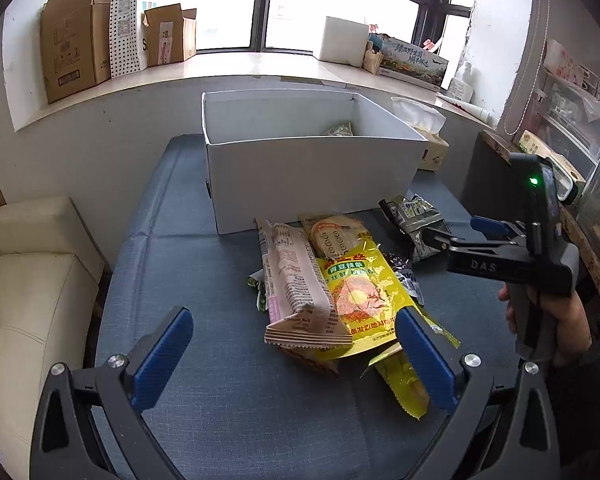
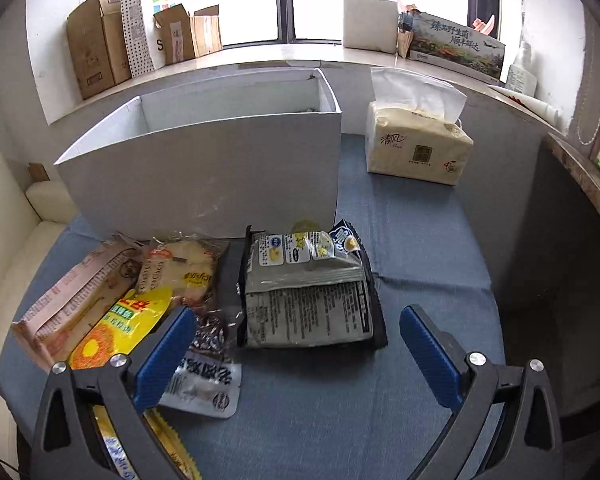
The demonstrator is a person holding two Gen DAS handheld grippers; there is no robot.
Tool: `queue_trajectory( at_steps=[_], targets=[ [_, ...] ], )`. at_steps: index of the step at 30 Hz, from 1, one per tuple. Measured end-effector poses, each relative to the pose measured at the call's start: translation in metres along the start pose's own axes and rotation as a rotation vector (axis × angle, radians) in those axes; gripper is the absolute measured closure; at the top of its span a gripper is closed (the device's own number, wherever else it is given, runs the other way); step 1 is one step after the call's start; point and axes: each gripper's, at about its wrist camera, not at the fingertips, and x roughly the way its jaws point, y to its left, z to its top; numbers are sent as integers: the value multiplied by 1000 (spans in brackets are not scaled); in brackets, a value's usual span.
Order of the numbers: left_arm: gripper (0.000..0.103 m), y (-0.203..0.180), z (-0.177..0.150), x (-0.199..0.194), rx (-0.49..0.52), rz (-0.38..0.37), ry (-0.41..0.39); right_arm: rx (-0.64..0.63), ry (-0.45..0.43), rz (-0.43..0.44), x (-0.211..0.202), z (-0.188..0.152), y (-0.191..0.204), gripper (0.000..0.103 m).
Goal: Organize snacks
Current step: 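Grasp the silver-grey bag with the right gripper while the left gripper grasps the pink wafer pack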
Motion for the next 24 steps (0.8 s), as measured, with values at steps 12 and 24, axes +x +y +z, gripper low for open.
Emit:
queue_trajectory(
  at_steps=[12, 24],
  targets=[
    [0, -4, 0, 1, 20, 12, 1, -84, 156, -18, 81, 16, -3, 0],
    [0, -1, -2, 17, 7, 24, 44, 2, 131, 37, 69, 9, -28, 27]
  ],
)
